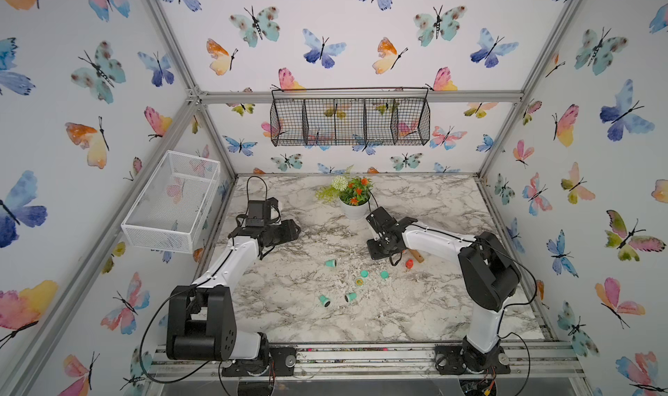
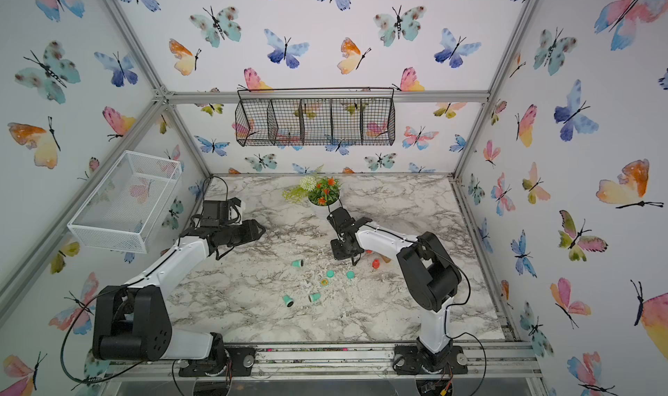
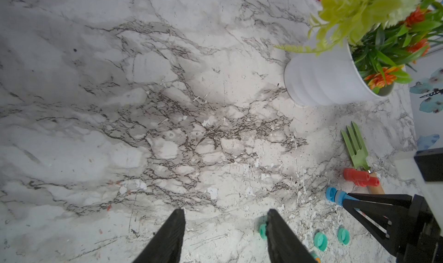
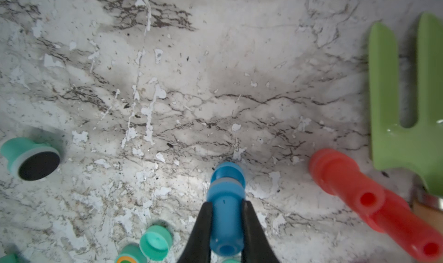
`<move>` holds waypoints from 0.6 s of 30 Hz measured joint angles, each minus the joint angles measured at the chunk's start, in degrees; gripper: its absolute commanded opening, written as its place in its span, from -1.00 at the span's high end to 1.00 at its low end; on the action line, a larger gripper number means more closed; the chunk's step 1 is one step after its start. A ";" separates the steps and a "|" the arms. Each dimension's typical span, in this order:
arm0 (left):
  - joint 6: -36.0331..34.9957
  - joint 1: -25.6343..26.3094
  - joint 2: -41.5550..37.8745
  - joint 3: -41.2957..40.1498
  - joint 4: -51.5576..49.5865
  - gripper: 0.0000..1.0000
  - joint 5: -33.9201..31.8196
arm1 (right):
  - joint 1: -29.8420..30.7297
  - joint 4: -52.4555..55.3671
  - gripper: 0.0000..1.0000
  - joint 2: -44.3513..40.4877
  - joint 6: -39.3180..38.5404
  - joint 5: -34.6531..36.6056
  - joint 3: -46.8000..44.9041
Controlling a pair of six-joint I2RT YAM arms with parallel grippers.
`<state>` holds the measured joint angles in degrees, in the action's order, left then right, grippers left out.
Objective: Close the stamp cap
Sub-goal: Close the cover of the stamp.
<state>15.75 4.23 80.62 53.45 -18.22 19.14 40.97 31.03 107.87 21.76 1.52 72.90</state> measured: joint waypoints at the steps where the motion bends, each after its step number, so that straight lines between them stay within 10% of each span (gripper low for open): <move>1: 0.00 0.00 0.00 0.00 0.00 -0.14 0.00 | 0.00 0.00 0.95 0.02 0.02 -0.04 -0.15; 18: 0.02 0.00 0.00 0.00 0.02 -0.13 -0.04 | 0.00 0.04 0.95 2.19 -0.87 -0.13 2.64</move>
<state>15.77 4.23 80.62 53.45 -18.20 19.09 40.97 31.07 110.06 20.88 1.39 75.55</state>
